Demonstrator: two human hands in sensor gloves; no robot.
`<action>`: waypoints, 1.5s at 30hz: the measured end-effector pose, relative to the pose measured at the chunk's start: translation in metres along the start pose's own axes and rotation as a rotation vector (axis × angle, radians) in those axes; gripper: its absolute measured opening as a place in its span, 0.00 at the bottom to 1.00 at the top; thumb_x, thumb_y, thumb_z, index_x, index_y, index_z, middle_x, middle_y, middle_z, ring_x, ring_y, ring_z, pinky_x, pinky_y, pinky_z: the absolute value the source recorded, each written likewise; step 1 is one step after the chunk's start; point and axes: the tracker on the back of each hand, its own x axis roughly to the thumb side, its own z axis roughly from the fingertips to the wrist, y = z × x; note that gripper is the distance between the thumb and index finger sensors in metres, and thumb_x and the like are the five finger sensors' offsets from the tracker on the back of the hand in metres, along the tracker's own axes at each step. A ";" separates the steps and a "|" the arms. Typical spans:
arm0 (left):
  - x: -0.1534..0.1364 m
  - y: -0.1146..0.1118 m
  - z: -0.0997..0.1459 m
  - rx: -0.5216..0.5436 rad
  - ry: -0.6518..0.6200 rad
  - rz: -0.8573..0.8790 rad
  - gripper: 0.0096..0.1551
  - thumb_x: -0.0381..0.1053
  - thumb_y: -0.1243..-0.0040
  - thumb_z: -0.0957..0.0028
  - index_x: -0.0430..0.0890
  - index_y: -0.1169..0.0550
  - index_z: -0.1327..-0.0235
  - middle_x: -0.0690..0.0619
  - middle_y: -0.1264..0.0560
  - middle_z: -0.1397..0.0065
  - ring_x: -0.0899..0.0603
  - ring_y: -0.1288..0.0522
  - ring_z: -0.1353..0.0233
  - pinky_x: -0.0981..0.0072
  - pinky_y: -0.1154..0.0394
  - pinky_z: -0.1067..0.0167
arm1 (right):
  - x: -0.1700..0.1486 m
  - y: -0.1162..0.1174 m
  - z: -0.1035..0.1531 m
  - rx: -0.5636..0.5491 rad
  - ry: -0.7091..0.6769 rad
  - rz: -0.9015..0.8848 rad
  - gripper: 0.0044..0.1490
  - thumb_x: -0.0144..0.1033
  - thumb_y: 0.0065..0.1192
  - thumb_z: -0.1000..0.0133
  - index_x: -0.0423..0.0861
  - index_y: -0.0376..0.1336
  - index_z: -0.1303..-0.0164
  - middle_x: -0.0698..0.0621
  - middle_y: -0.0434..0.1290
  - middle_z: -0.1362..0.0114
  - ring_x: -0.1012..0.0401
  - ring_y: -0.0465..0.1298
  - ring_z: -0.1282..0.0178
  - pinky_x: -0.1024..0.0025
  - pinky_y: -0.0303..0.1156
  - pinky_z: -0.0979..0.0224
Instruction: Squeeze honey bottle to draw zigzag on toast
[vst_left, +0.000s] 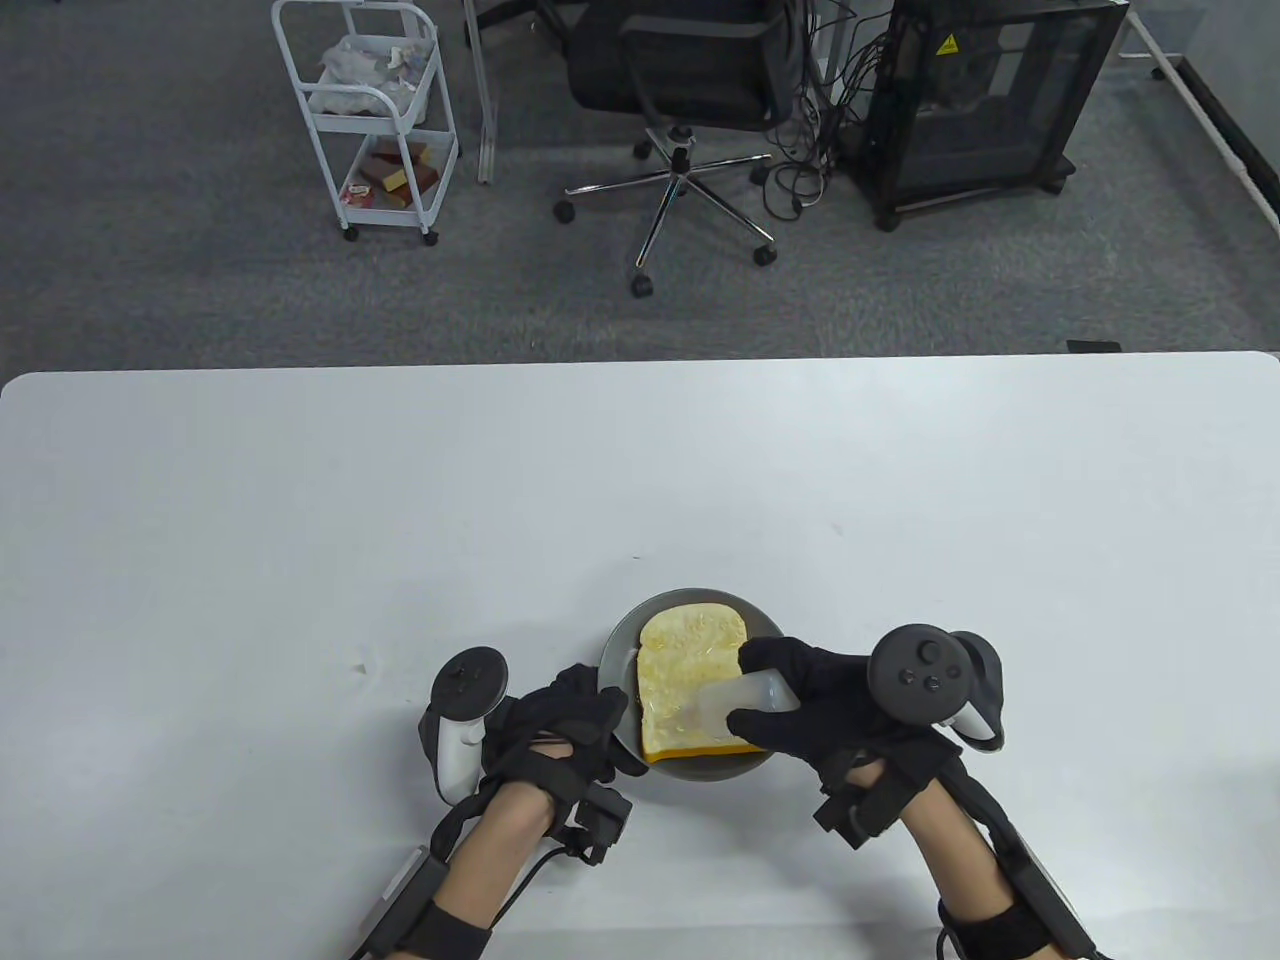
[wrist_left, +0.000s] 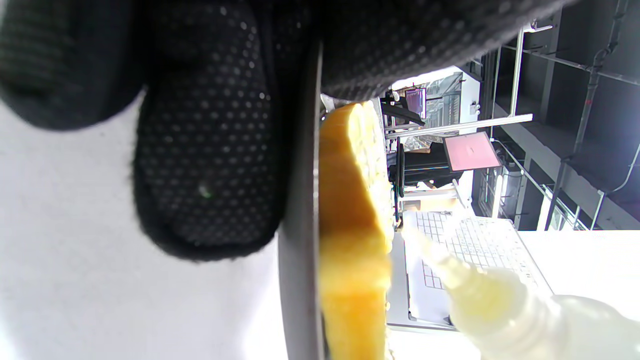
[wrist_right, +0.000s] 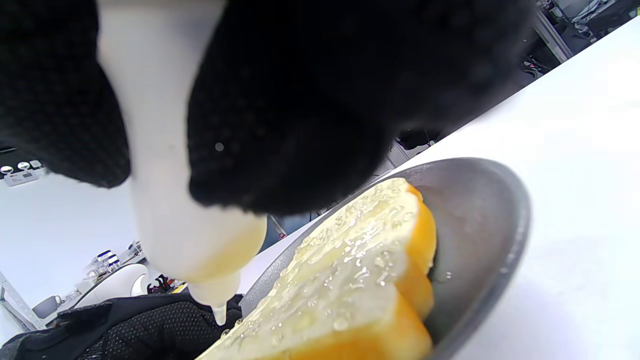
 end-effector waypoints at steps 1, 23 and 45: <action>0.000 0.000 0.000 0.002 -0.001 -0.001 0.27 0.45 0.36 0.45 0.32 0.30 0.40 0.37 0.11 0.54 0.43 0.05 0.65 0.52 0.14 0.64 | 0.000 -0.002 0.001 0.000 0.002 0.001 0.46 0.63 0.83 0.54 0.44 0.71 0.35 0.45 0.86 0.53 0.62 0.88 0.75 0.80 0.86 0.74; 0.000 0.002 0.000 0.004 -0.004 0.008 0.27 0.45 0.36 0.45 0.31 0.30 0.40 0.37 0.11 0.54 0.43 0.05 0.65 0.52 0.14 0.64 | -0.014 -0.033 0.014 -0.002 0.055 0.029 0.46 0.62 0.84 0.53 0.44 0.71 0.34 0.45 0.86 0.53 0.63 0.88 0.75 0.81 0.86 0.74; 0.000 0.004 0.001 0.005 -0.005 0.017 0.27 0.45 0.36 0.45 0.31 0.30 0.40 0.37 0.11 0.54 0.43 0.05 0.65 0.52 0.14 0.64 | -0.023 -0.058 0.022 0.011 0.108 0.043 0.46 0.62 0.84 0.54 0.44 0.71 0.34 0.45 0.86 0.53 0.63 0.88 0.75 0.81 0.86 0.75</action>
